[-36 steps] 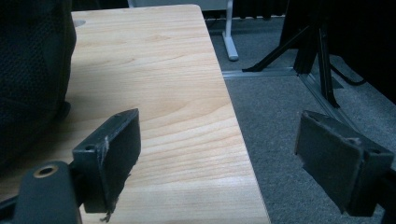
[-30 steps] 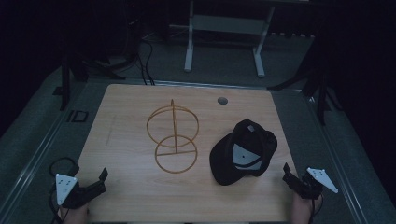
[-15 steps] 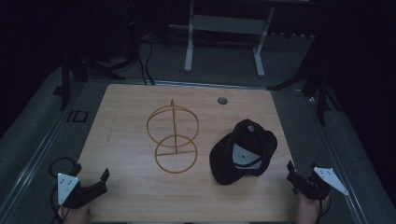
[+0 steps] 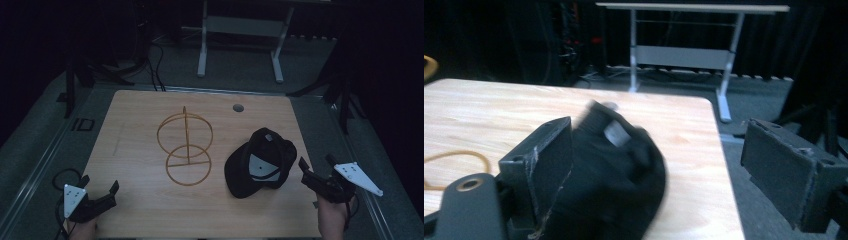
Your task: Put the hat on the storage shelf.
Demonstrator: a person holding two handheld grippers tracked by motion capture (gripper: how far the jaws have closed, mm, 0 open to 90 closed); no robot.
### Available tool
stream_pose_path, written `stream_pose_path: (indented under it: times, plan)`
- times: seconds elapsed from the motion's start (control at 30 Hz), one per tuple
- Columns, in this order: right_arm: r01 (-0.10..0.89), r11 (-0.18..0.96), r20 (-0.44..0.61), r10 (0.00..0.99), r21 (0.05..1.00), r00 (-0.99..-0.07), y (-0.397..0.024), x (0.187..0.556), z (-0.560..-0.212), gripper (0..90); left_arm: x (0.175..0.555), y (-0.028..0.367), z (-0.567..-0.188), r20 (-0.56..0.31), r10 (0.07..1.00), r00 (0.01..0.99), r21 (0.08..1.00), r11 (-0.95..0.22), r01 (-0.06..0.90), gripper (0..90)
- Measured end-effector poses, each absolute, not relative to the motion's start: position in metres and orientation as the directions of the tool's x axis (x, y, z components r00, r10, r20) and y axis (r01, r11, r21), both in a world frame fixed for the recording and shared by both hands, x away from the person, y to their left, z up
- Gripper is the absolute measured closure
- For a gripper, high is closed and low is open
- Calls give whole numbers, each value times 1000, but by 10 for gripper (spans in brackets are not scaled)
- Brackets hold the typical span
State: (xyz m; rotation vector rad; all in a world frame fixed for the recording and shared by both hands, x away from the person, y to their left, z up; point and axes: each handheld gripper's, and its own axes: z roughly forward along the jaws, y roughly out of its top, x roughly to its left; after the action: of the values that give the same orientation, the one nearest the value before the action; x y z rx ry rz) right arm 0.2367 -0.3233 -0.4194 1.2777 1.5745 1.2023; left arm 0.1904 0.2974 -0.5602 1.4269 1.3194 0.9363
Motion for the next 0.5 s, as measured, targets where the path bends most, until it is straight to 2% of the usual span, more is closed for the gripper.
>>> stream_pose_path:
  times: [0.27, 0.37, 0.5]
  plan:
    - [330, 80, 33, 946, 941, -322, -293, 252, -406, 118, 191, 298, -560, -73, 990, 124, 962, 38, 269, 15]
    - [356, 94, 33, 941, 930, -335, -285, 256, -410, 105, 190, 299, -560, -74, 990, 124, 962, 39, 269, 15]
    - [394, 106, 21, 952, 913, -305, -278, 263, -423, 103, 190, 299, -560, -73, 989, 128, 962, 37, 270, 15]
